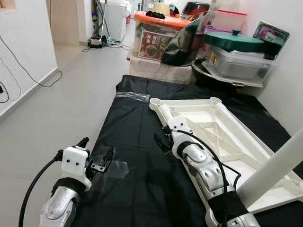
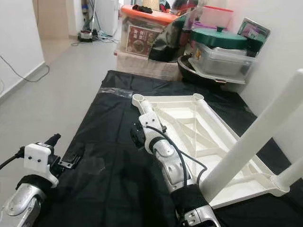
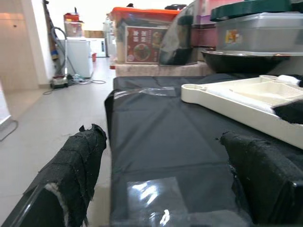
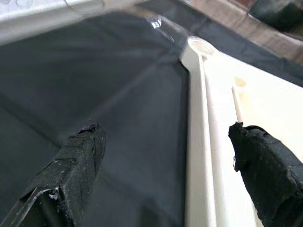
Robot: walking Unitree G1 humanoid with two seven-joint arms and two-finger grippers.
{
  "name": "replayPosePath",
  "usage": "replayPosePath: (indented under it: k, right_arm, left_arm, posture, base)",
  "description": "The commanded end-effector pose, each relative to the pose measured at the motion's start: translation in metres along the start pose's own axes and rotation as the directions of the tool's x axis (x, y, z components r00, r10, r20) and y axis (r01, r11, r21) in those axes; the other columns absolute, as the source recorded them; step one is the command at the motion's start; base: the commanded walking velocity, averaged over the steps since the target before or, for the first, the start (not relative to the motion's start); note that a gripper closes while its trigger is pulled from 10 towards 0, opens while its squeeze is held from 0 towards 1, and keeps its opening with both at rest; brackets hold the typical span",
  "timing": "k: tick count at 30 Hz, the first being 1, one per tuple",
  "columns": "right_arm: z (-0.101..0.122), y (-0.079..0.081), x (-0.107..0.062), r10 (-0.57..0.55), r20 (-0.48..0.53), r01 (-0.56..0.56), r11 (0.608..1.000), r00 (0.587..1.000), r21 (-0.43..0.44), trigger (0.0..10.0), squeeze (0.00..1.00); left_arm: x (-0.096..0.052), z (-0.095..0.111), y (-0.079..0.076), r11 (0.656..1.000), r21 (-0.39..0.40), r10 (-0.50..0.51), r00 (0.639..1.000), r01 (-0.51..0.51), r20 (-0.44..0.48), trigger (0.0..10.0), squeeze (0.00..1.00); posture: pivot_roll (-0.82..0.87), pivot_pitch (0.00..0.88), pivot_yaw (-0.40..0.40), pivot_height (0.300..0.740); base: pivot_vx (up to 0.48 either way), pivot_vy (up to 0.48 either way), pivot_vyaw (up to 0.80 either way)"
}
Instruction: Building children table
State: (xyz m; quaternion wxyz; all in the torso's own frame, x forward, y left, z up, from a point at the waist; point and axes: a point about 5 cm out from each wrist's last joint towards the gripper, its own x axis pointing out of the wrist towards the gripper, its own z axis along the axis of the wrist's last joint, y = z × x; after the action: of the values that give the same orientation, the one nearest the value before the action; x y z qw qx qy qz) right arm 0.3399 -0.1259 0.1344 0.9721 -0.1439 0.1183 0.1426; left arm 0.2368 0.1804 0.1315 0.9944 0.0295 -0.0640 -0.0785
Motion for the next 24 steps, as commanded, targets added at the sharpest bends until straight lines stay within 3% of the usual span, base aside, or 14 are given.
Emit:
replayPosePath:
  k: [1, 2, 4, 5, 7, 8, 10, 11, 12, 15, 20, 22, 23, 24]
  right_arm:
    - [-0.011, -0.038, -0.006, -0.077, -0.016, 0.077, 0.997, 0.997, -0.029, 10.0, 0.00]
    - [-0.011, -0.038, -0.006, -0.077, -0.016, 0.077, 0.997, 0.997, -0.029, 10.0, 0.00]
    - [-0.016, -0.073, -0.009, -0.151, -0.039, 0.149, 0.986, 0.988, -0.071, 10.0, 0.00]
    - [-0.016, -0.073, -0.009, -0.151, -0.039, 0.149, 0.986, 0.988, -0.071, 10.0, 0.00]
    - [-0.019, -0.120, -0.016, -0.269, -0.077, 0.263, 0.961, 0.960, -0.086, 10.0, 0.00]
    - [-0.019, -0.120, -0.016, -0.269, -0.077, 0.263, 0.961, 0.960, -0.086, 10.0, 0.00]
    - [-0.017, -0.156, -0.026, -0.364, -0.095, 0.360, 0.931, 0.927, -0.059, 10.0, 0.00]
    - [-0.017, -0.156, -0.026, -0.364, -0.095, 0.360, 0.931, 0.927, -0.059, 10.0, 0.00]
    - [-0.016, -0.172, -0.033, -0.404, -0.099, 0.402, 0.915, 0.909, -0.036, 10.0, 0.00]
    - [-0.018, -0.188, -0.042, -0.425, -0.089, 0.427, 0.904, 0.901, 0.002, 10.0, 0.00]
    - [-0.016, -0.176, -0.035, -0.346, -0.043, 0.347, 0.937, 0.937, 0.035, 10.0, 0.00]
    - [-0.006, -0.143, -0.020, -0.159, 0.062, 0.154, 0.984, 0.985, 0.087, 10.0, 0.00]
    - [-0.006, -0.143, -0.020, -0.159, 0.062, 0.154, 0.984, 0.985, 0.087, 10.0, 0.00]
    - [0.001, -0.122, -0.015, -0.039, 0.124, 0.027, 0.995, 0.991, 0.095, 10.0, 0.00]
  left_arm:
    - [0.000, -0.001, -0.001, 1.000, -0.012, -0.012, 1.000, 0.012, 0.001, 10.0, 0.00]
    - [0.000, -0.001, -0.001, 1.000, -0.012, -0.012, 1.000, 0.012, 0.001, 10.0, 0.00]
    - [0.001, -0.001, -0.001, 1.000, -0.014, -0.018, 1.000, 0.018, 0.003, 10.0, 0.00]
    - [0.001, -0.001, -0.001, 1.000, -0.014, -0.018, 1.000, 0.018, 0.003, 10.0, 0.00]
    - [0.003, -0.001, -0.002, 1.000, -0.015, -0.023, 1.000, 0.023, 0.005, 10.0, 0.00]
    - [0.003, -0.001, -0.002, 1.000, -0.015, -0.023, 1.000, 0.023, 0.005, 10.0, 0.00]
    - [0.004, -0.001, -0.003, 1.000, -0.014, -0.023, 1.000, 0.023, 0.007, 10.0, 0.00]
    - [0.004, -0.001, -0.003, 1.000, -0.014, -0.023, 1.000, 0.023, 0.007, 10.0, 0.00]
    - [0.004, -0.001, -0.003, 1.000, -0.014, -0.020, 1.000, 0.020, 0.008, 10.0, 0.00]
    - [0.003, -0.001, -0.003, 1.000, -0.014, -0.017, 1.000, 0.017, 0.009, 10.0, 0.00]
    - [0.003, 0.000, -0.002, 1.000, -0.015, -0.020, 1.000, 0.020, 0.009, 10.0, 0.00]
    - [0.003, 0.000, -0.002, 1.000, -0.015, -0.025, 1.000, 0.025, 0.010, 10.0, 0.00]
    - [0.003, 0.000, -0.002, 1.000, -0.015, -0.025, 1.000, 0.025, 0.010, 10.0, 0.00]
    - [0.003, 0.000, -0.002, 1.000, -0.015, -0.027, 1.000, 0.027, 0.009, 10.0, 0.00]
  posture:
    - [0.14, 0.000, -0.169, 0.740]
    - [0.14, 0.000, -0.169, 0.740]
    - [0.13, 0.000, -0.168, 0.740]
    - [0.13, 0.000, -0.168, 0.740]
    - [0.13, 0.000, -0.167, 0.740]
    - [0.13, 0.000, -0.167, 0.740]
    - [0.13, 0.000, -0.170, 0.740]
    - [0.13, 0.000, -0.170, 0.740]
    - [0.14, 0.000, -0.176, 0.740]
    - [0.14, 0.000, -0.174, 0.740]
    - [0.14, 0.000, -0.170, 0.740]
    - [0.14, 0.000, -0.167, 0.740]
    - [0.14, 0.000, -0.167, 0.740]
    - [0.14, 0.000, -0.167, 0.740]
  base:
    - [0.000, 0.000, 0.00]
    - [0.000, 0.000, 0.00]
    - [0.000, 0.000, 0.00]
    - [0.000, 0.000, 0.00]
    - [0.000, 0.000, 0.00]
    - [0.000, 0.000, 0.00]
    - [0.000, 0.000, 0.00]
    - [0.000, 0.000, 0.00]
    - [0.000, 0.000, 0.00]
    - [0.000, 0.000, 0.00]
    - [0.000, 0.000, 0.00]
    - [0.000, 0.000, 0.00]
    - [0.000, 0.000, 0.00]
    - [0.000, 0.000, 0.00]
